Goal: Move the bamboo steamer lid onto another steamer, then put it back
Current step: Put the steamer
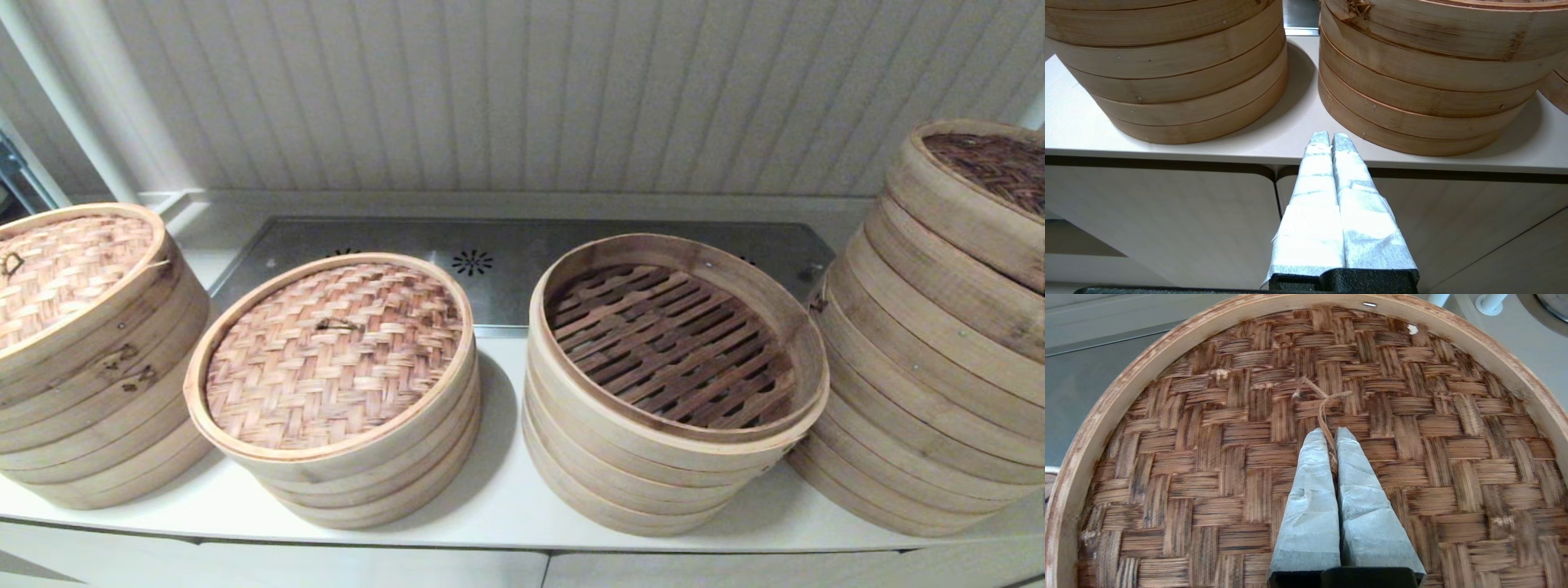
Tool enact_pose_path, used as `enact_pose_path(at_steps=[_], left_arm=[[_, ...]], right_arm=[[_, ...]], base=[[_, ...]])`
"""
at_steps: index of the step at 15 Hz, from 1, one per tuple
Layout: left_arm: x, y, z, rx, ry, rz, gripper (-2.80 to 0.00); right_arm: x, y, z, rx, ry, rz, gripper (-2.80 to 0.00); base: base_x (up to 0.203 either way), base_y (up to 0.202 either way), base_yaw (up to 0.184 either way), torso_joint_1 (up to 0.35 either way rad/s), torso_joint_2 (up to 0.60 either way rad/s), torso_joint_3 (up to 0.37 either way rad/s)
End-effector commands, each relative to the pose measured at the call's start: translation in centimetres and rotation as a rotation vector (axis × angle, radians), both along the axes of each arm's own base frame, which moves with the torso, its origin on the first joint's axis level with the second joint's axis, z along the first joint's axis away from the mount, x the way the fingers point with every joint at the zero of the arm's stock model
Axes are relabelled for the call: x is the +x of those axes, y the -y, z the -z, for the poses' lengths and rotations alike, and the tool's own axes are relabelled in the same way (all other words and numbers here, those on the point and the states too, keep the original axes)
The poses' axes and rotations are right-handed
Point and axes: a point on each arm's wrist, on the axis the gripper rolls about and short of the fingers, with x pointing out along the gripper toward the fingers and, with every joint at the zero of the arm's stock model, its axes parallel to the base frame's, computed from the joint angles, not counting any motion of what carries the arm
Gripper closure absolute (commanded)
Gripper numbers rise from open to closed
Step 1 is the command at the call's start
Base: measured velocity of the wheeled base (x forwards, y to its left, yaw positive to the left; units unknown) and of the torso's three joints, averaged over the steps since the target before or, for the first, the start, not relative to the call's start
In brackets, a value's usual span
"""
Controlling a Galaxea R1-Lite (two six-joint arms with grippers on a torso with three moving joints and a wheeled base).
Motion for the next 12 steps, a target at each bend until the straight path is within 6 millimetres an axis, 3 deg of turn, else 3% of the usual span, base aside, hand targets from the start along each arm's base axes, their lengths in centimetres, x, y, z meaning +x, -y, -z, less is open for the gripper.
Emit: enact_pose_path(at_steps=[1,6,12], left_arm=[[0.1,0.0,0.3,0.000,-0.012,0.000,0.00],[0.1,0.0,0.3,0.000,-0.012,0.000,0.00],[0.1,0.0,0.3,0.000,-0.012,-0.001,0.00]], right_arm=[[-0.2,-0.2,-0.1,-0.001,0.003,-0.007,0.00],[-1.0,-0.5,-0.6,-0.009,0.022,-0.004,0.00],[0.2,0.0,0.4,0.005,-0.017,-0.005,0.00]], base=[[0.000,0.000,0.000,0.000,0.00,0.000],[0.000,0.000,0.000,0.000,0.00,0.000],[0.000,0.000,0.000,0.000,0.00,0.000]])
